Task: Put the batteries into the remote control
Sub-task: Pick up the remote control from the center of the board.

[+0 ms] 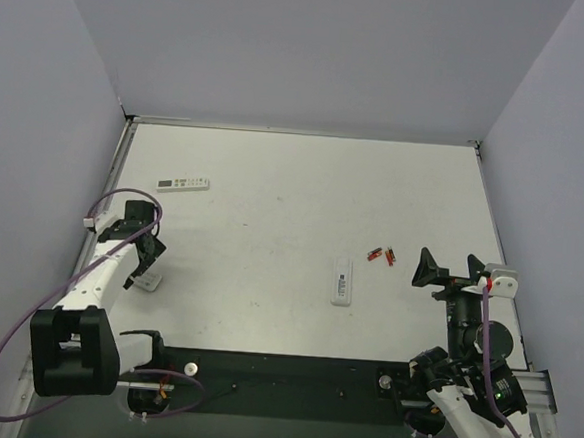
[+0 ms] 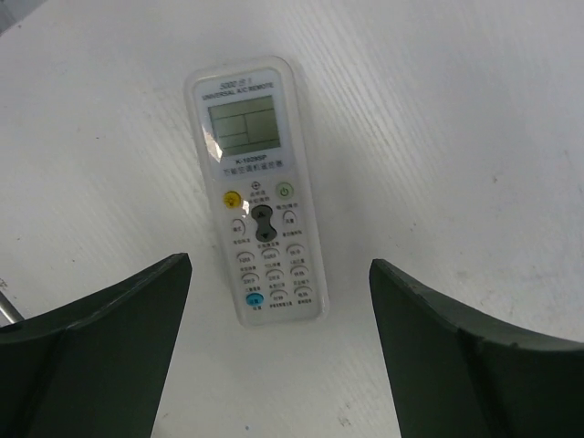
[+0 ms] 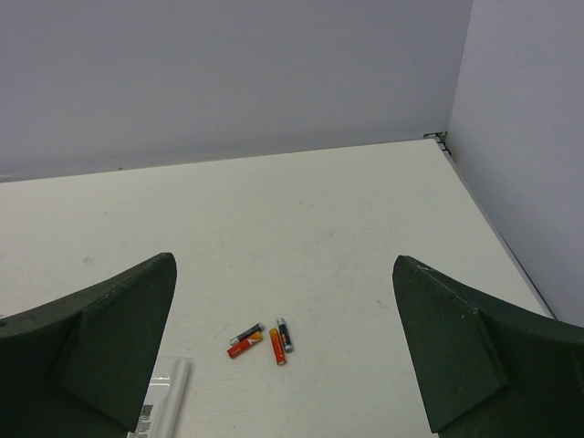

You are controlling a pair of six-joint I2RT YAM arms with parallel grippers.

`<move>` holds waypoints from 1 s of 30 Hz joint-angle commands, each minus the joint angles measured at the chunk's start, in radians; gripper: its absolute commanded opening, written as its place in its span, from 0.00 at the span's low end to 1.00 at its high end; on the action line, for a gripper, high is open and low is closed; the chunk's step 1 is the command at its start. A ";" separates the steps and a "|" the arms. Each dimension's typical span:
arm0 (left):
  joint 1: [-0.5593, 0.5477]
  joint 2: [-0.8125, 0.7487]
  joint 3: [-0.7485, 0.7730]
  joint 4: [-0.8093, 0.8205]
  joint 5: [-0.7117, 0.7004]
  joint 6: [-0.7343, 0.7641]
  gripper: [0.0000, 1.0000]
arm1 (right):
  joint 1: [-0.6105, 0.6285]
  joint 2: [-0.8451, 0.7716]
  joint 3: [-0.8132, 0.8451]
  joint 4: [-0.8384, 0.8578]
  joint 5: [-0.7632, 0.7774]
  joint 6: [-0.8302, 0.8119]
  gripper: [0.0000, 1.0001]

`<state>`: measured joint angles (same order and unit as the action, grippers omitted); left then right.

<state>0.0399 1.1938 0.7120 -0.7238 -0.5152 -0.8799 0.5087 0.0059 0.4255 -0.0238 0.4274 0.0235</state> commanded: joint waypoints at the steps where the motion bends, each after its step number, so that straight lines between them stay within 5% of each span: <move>1: 0.067 -0.030 -0.029 0.026 -0.002 -0.073 0.89 | 0.017 -0.162 -0.005 0.061 -0.009 0.001 1.00; 15: 0.137 0.095 -0.052 0.124 0.115 -0.062 0.88 | 0.024 -0.176 -0.008 0.061 -0.009 -0.004 1.00; 22: 0.132 0.148 -0.052 0.178 0.210 -0.022 0.70 | 0.024 -0.178 -0.008 0.061 -0.007 -0.005 1.00; 30: 0.034 0.127 -0.072 0.234 0.328 -0.013 0.38 | 0.022 -0.156 0.001 0.061 -0.024 0.004 0.99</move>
<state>0.1356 1.3399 0.6521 -0.5789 -0.3172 -0.8852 0.5255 0.0059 0.4187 -0.0181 0.4179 0.0235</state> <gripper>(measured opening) 0.632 0.991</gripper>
